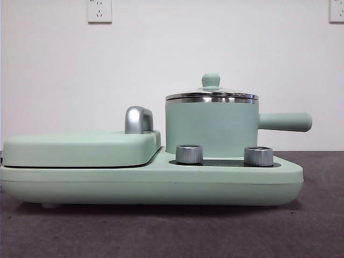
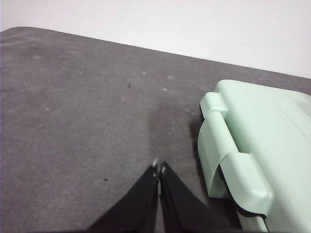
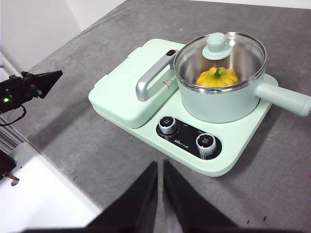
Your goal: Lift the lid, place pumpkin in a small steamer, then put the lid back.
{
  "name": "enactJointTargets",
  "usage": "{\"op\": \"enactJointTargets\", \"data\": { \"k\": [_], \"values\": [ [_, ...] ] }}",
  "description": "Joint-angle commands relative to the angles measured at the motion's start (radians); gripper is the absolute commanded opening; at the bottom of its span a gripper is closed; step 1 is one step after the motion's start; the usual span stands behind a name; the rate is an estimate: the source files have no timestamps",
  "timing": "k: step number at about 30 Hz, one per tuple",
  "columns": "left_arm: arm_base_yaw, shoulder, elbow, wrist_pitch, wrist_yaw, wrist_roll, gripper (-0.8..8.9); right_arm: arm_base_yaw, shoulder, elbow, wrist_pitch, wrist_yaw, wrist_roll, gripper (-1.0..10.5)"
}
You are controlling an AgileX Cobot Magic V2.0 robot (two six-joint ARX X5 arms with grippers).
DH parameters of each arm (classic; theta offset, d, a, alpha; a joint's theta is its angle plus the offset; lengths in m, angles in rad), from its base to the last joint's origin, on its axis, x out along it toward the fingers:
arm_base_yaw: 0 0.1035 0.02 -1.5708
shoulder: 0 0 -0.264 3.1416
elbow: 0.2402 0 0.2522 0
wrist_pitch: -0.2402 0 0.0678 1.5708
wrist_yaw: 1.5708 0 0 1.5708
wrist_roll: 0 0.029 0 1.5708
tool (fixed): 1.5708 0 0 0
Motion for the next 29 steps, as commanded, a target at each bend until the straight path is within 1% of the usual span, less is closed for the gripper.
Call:
{"op": "enactJointTargets", "data": {
  "k": [1, 4, 7, 9, 12, 15, 16, 18, 21, 23, 26, 27, 29],
  "values": [
    [0.002, -0.002, -0.018, -0.009, -0.002, 0.009, 0.08, -0.058, 0.0, -0.007, 0.011, -0.01, 0.001, 0.2],
    [0.002, -0.002, -0.018, -0.009, -0.002, 0.009, 0.08, -0.196, -0.008, -0.068, 0.064, -0.008, 0.001, 0.2],
    [0.002, -0.002, -0.018, -0.009, -0.002, 0.009, 0.08, -0.352, -0.04, -0.178, 0.193, -0.004, 0.001, 0.2],
    [0.002, -0.002, -0.018, -0.009, -0.002, 0.009, 0.08, -0.459, -0.071, -0.279, 0.314, -0.004, 0.001, 0.2],
    [0.002, -0.002, -0.018, -0.009, -0.002, 0.009, 0.08, -0.588, -0.119, -0.426, 0.468, -0.005, 0.001, 0.2],
    [0.002, -0.002, -0.018, -0.009, -0.002, 0.009, 0.08, -0.678, -0.167, -0.564, 0.588, -0.003, 0.0, 0.2],
    [0.002, -0.002, -0.018, -0.009, -0.002, 0.009, 0.08, -0.697, -0.182, -0.604, 0.626, -0.003, -0.005, 0.2],
    [0.002, -0.002, -0.018, -0.009, -0.002, 0.009, 0.08, -0.725, -0.215, -0.699, 0.732, -0.002, -0.037, 0.2],
    [0.002, -0.002, -0.018, -0.009, -0.002, 0.009, 0.08, -0.731, -0.264, -0.83, 0.895, -0.002, -0.098, 0.2],
    [0.002, -0.002, -0.018, -0.009, -0.002, 0.009, 0.08, -0.731, -0.296, -0.901, 0.974, -0.003, -0.122, 0.2],
    [0.002, -0.002, -0.018, -0.009, -0.002, 0.009, 0.08, -0.731, -0.352, -0.978, 0.996, -0.003, -0.13, 0.2],
    [0.002, -0.002, -0.018, -0.009, -0.002, 0.009, 0.08, -0.731, -0.37, -0.986, 0.966, -0.002, -0.134, 0.2],
    [0.002, -0.002, -0.018, -0.009, -0.002, 0.009, 0.08, -0.729, -0.384, -0.986, 0.914, 0.0, -0.172, 0.2]
  ]
}}
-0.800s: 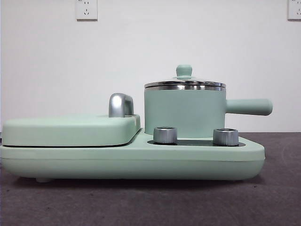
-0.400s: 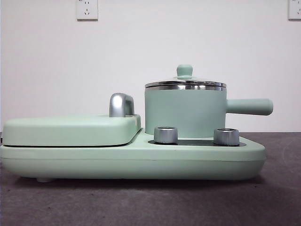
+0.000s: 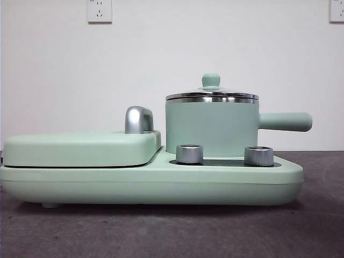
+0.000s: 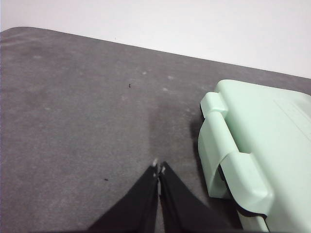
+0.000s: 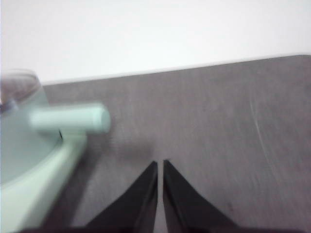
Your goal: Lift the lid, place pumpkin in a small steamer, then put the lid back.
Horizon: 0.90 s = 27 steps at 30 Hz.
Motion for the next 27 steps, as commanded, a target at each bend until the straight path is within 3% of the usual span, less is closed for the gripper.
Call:
{"op": "enactJointTargets", "data": {
  "k": [1, 7, 27],
  "values": [
    [0.002, -0.002, -0.018, -0.009, -0.002, 0.009, 0.08, 0.002, -0.01, -0.004, -0.027, 0.0, -0.079, 0.2],
    [0.002, -0.002, -0.018, -0.009, -0.002, 0.009, 0.08, 0.02, -0.01, -0.004, -0.075, -0.014, -0.138, 0.2],
    [0.002, -0.002, -0.018, -0.009, -0.002, 0.009, 0.08, 0.021, -0.01, -0.004, -0.059, -0.017, -0.14, 0.2]
  ]
}}
